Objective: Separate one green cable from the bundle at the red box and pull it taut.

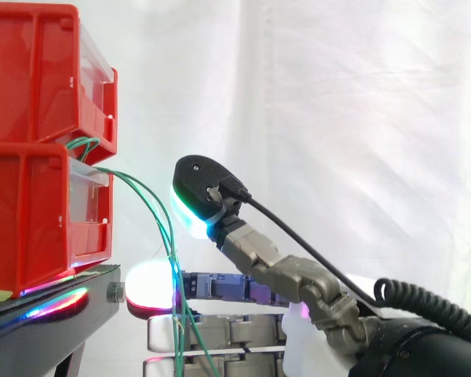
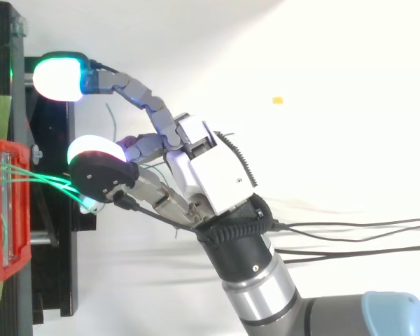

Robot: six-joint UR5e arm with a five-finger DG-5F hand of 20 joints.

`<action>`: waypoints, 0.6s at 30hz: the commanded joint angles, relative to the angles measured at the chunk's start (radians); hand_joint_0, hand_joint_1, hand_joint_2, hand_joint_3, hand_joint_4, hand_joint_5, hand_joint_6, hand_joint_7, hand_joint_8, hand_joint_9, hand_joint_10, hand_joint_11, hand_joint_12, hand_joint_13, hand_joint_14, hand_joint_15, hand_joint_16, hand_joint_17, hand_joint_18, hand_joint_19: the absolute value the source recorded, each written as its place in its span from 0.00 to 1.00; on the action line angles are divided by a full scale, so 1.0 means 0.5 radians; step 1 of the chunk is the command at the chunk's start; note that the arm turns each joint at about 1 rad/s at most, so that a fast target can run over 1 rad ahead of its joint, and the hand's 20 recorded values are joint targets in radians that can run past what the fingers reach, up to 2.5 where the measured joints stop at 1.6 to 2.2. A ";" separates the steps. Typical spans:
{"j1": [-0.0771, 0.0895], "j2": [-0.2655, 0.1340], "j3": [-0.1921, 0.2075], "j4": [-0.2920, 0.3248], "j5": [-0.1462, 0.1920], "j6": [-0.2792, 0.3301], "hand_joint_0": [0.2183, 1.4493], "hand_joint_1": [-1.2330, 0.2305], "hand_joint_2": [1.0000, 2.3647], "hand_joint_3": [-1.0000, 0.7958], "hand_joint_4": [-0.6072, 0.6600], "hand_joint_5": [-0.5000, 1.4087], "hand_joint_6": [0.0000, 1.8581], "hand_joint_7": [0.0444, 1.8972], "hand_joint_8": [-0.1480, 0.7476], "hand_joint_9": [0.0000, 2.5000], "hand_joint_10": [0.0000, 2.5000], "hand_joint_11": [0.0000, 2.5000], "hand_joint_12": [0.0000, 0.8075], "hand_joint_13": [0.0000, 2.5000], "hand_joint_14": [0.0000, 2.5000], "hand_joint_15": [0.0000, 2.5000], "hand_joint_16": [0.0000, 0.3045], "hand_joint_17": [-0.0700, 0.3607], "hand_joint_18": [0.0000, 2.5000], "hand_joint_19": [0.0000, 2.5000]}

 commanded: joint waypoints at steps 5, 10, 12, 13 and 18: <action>0.035 0.065 0.000 0.005 0.115 -0.109 0.16 0.52 0.00 0.28 0.64 0.12 0.27 0.28 0.60 0.70 0.01 0.30 0.56 0.66 0.01 0.33 0.27 0.60 0.48 0.24; 0.047 0.089 0.000 0.008 0.179 -0.170 0.16 0.52 0.00 0.28 0.67 0.12 0.27 0.28 0.58 0.77 0.01 0.34 0.57 0.72 0.01 0.35 0.27 0.59 0.50 0.24; 0.056 0.102 -0.003 0.024 0.204 -0.176 0.16 0.52 0.00 0.28 0.67 0.12 0.27 0.28 0.59 0.77 0.01 0.34 0.57 0.72 0.01 0.36 0.26 0.58 0.50 0.23; 0.059 0.102 -0.003 0.030 0.210 -0.176 0.16 0.52 0.00 0.28 0.67 0.12 0.27 0.28 0.59 0.77 0.01 0.35 0.57 0.73 0.01 0.36 0.26 0.58 0.50 0.23; 0.087 0.105 -0.018 0.085 0.290 -0.180 0.16 0.52 0.00 0.28 0.69 0.12 0.27 0.28 0.59 0.81 0.01 0.39 0.57 0.77 0.01 0.40 0.26 0.57 0.51 0.24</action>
